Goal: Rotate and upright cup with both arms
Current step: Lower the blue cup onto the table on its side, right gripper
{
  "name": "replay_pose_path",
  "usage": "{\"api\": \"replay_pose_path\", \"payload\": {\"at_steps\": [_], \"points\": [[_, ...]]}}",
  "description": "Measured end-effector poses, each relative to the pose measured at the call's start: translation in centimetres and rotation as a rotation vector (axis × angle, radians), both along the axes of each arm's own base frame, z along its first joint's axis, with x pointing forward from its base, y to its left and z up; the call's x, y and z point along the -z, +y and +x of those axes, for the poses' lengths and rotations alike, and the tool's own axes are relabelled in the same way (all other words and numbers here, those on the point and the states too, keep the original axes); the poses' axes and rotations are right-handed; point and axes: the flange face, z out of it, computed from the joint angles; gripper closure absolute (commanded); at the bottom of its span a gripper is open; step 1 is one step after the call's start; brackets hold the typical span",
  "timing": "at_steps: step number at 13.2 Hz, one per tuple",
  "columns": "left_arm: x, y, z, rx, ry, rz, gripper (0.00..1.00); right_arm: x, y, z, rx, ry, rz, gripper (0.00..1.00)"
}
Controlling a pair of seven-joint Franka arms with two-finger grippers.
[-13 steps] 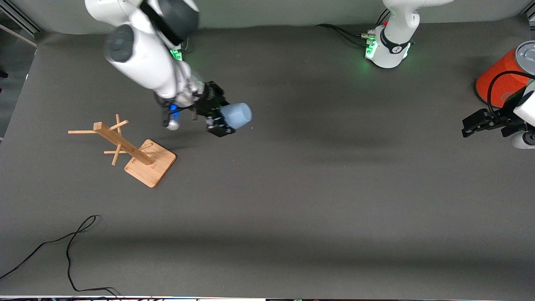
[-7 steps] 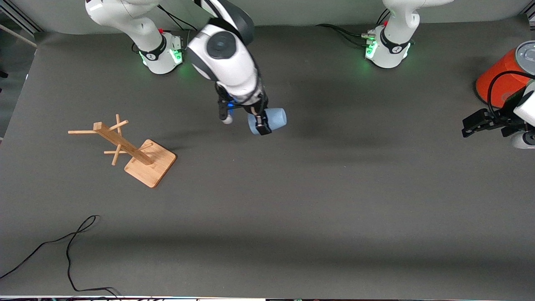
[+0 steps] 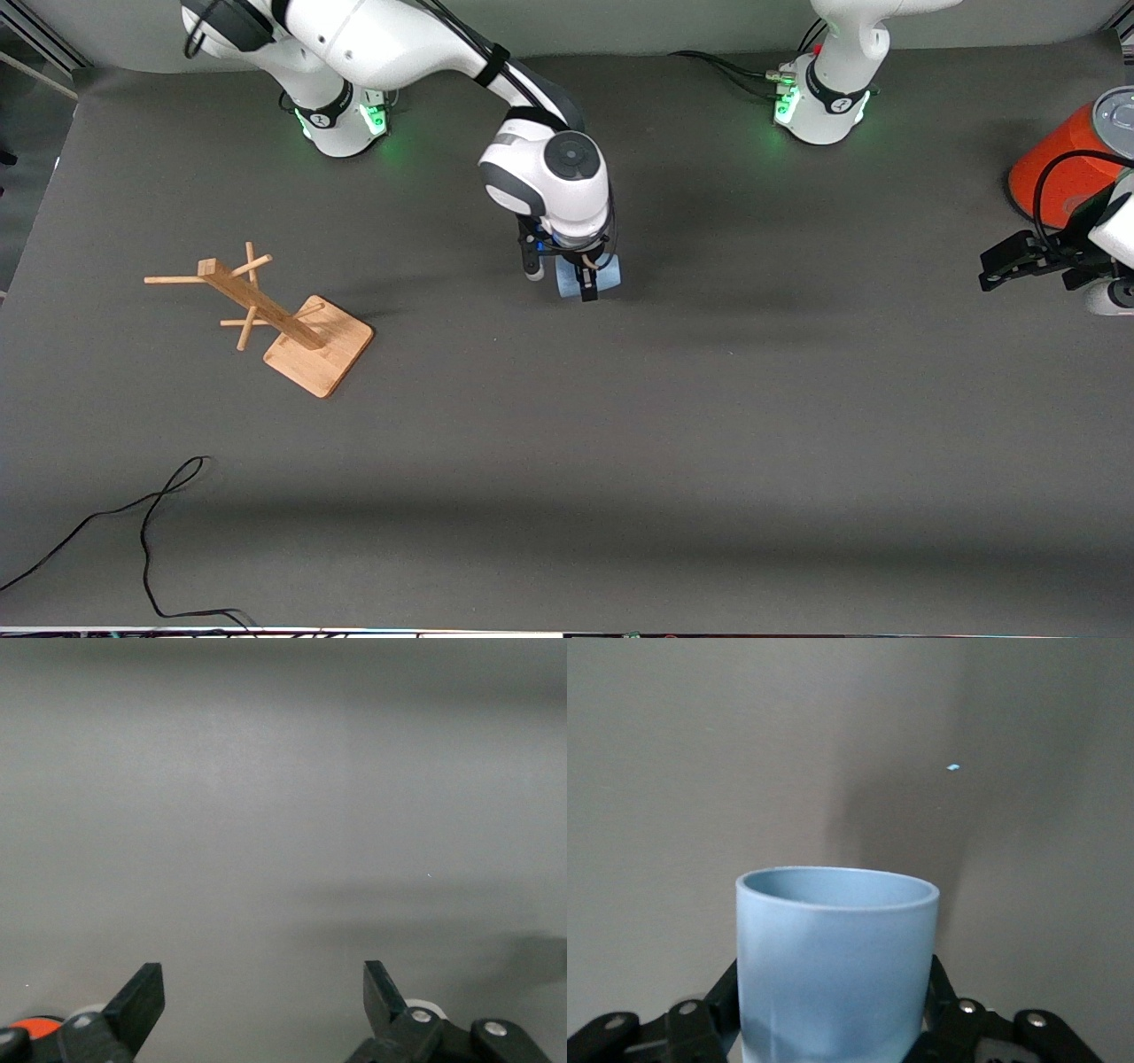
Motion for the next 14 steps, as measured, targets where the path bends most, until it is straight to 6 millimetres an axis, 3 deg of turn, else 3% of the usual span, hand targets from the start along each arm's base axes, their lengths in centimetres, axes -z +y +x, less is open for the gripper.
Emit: {"api": "replay_pose_path", "payload": {"at_steps": [5,6,8,11,14], "points": [[0.0,0.0,0.0,0.0,-0.002,0.001,0.0,3.3,0.4,-1.1,-0.005,0.0,-0.047,0.47],[0.0,0.0,0.0,0.0,-0.002,0.001,0.0,4.0,0.3,-1.1,-0.009,0.002,-0.056,0.41],[0.0,0.0,0.0,0.0,-0.002,0.001,0.0,4.9,0.2,-1.2,-0.013,0.01,-0.065,0.0],[0.0,0.0,0.0,0.002,-0.001,0.001,0.0,4.8,0.3,-1.0,-0.011,0.009,-0.061,0.0],[-0.2,-0.1,0.0,0.003,0.0,0.001,0.0,3.5,0.8,0.1,0.001,-0.009,-0.043,0.0]]}}
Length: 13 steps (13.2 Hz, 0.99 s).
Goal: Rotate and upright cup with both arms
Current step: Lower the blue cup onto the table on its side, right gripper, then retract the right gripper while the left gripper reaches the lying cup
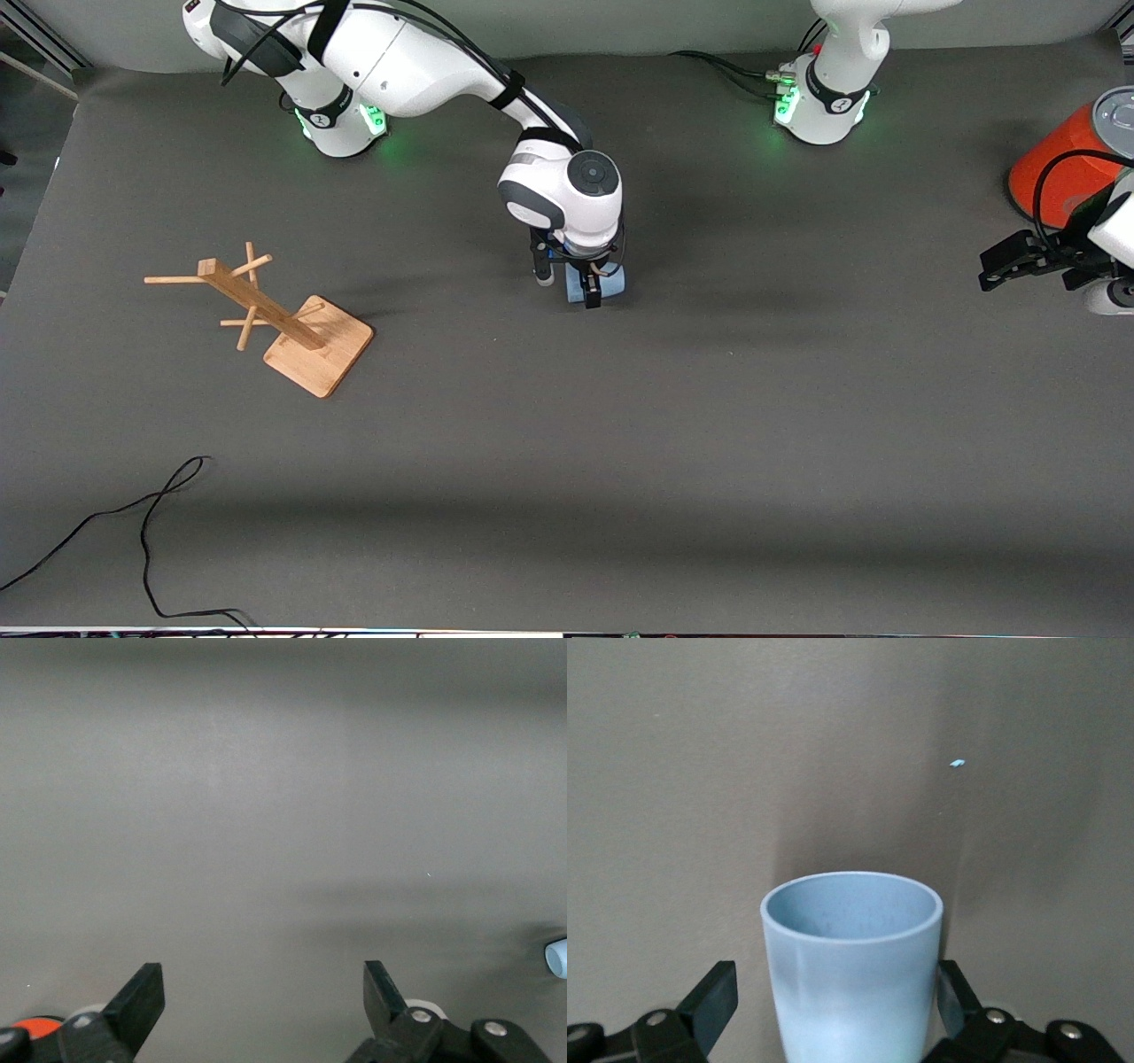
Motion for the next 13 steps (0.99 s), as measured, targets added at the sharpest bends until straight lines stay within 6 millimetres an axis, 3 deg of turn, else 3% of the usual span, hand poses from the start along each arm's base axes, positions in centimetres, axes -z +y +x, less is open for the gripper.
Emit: {"api": "replay_pose_path", "payload": {"at_steps": [3,5,8,10,13], "points": [[-0.2,-0.1,0.0,0.001,-0.001,0.0,0.0,-2.3,0.6,1.1,0.007,-0.003,-0.021,0.0],[-0.2,-0.2,0.0,0.003,0.001,0.0,0.0,-4.1,1.4,0.7,-0.048,0.008,-0.031,0.0],[0.0,-0.5,-0.2,0.008,0.015,0.0,0.0,-8.2,1.6,0.7,-0.148,0.023,-0.01,0.0],[0.1,-0.7,-0.4,0.011,0.03,0.0,0.0,-12.3,-0.4,2.4,-0.221,0.061,0.007,0.0],[0.1,-0.9,-0.5,0.015,0.038,0.0,0.0,-19.9,-6.5,6.6,-0.353,0.105,0.063,0.0]]}}
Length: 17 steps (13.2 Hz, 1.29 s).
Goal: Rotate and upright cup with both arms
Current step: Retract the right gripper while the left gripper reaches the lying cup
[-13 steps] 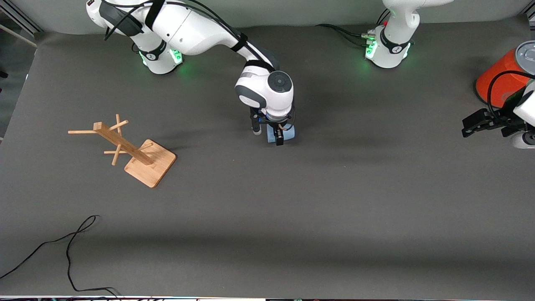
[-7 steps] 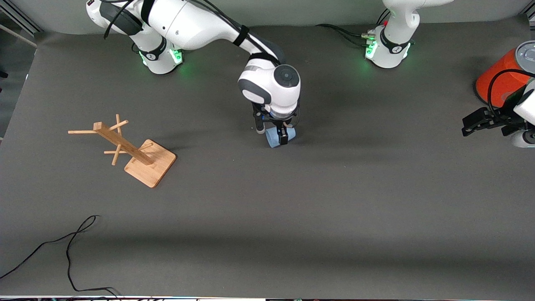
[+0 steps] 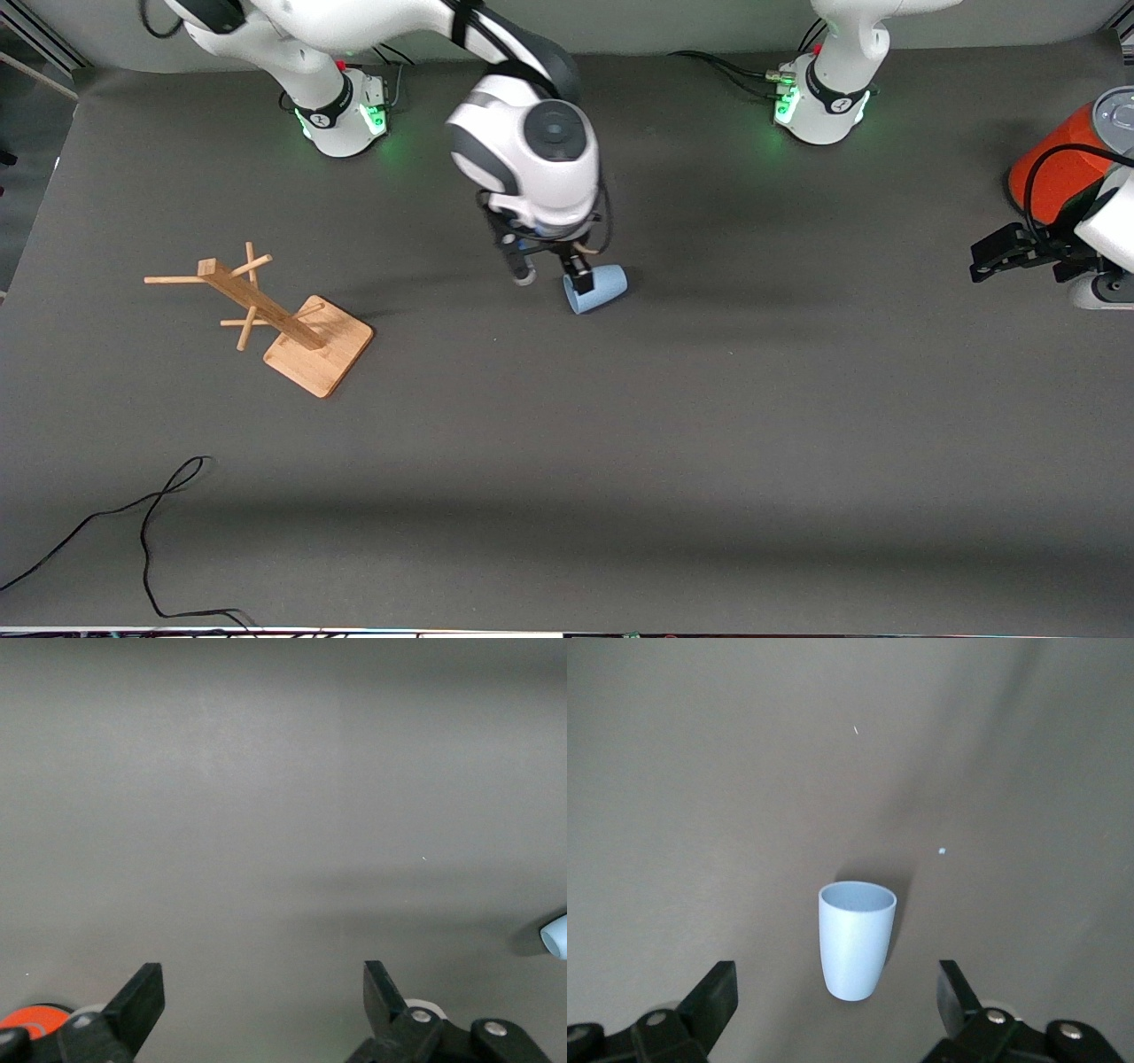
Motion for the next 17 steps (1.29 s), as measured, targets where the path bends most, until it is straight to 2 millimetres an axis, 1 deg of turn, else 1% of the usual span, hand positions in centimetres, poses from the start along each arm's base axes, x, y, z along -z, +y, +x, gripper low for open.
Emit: {"api": "replay_pose_path", "payload": {"at_steps": [1,3,4,5,8,10,11,13,14,15,17], "points": [[0.1,0.0,-0.2,0.001,0.015,0.0,0.0,-2.6,-2.5,1.4,-0.046,0.016,0.04,0.0],[-0.2,-0.2,-0.6,0.004,0.046,0.0,0.0,-7.2,-8.4,4.1,-0.155,0.032,0.102,0.0],[-0.4,-1.0,-0.8,0.016,0.056,0.0,0.0,-9.1,-11.4,5.0,-0.212,0.028,0.112,0.0],[-0.5,-2.5,-1.0,0.031,0.059,0.001,0.0,-10.8,-14.2,5.7,-0.276,0.023,0.112,0.0],[-0.6,-9.4,-1.8,0.028,0.058,0.01,0.0,-15.2,-22.2,6.8,-0.493,0.0,0.093,0.0],[-0.9,-14.3,-2.7,0.023,0.049,0.013,0.0,-18.0,-27.5,7.1,-0.618,-0.033,0.085,0.0],[-1.1,-16.7,-3.2,0.01,0.042,0.013,0.0,-19.1,-30.3,7.0,-0.669,-0.044,0.082,0.0],[-0.8,-21.1,-3.8,-0.018,0.04,0.013,0.0,-20.5,-35.5,6.6,-0.751,-0.065,0.078,0.0],[-0.3,-23.4,-4.0,-0.037,0.046,0.014,0.0,-20.9,-37.7,6.2,-0.783,-0.071,0.076,0.0],[0.6,-26.0,-4.3,-0.061,0.055,0.02,0.0,-21.1,-39.3,5.9,-0.804,-0.074,0.075,0.0],[2.8,-32.1,-5.0,-0.107,0.053,0.055,0.0,-21.1,-41.6,5.8,-0.827,-0.078,0.074,0.0]]}}
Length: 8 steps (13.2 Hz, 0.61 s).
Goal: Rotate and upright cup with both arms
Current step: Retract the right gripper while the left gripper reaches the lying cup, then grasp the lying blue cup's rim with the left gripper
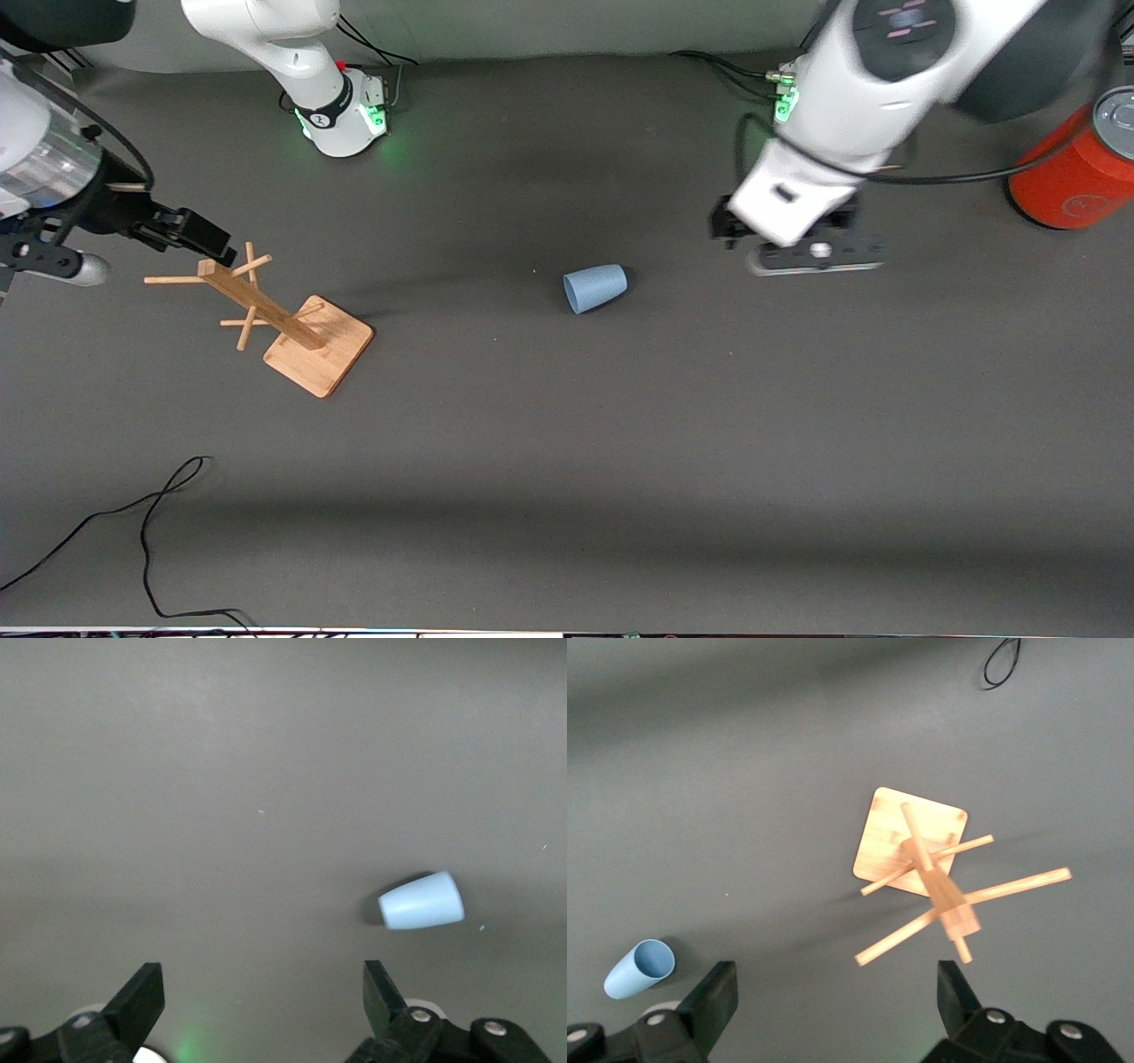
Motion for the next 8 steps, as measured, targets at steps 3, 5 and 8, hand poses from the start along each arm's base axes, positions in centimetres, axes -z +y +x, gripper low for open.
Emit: {"api": "replay_pose_path", "payload": {"at_steps": [3,5,8], "points": [[4.4,-9.3,-1.4,-0.054,-0.031,0.074,0.0,0.8,-1.2,0.7,-0.06,-0.029,-0.02,0.0],[8.3,-14.7,-2.7,-0.08,-0.063,0.133,0.0,1.6,-1.3,1.1,-0.081,-0.037,-0.031,0.0],[16.1,-21.2,-6.1,-0.085,-0.095,0.242,0.0,3.6,-1.3,1.3,-0.091,-0.03,-0.038,0.0]]}}
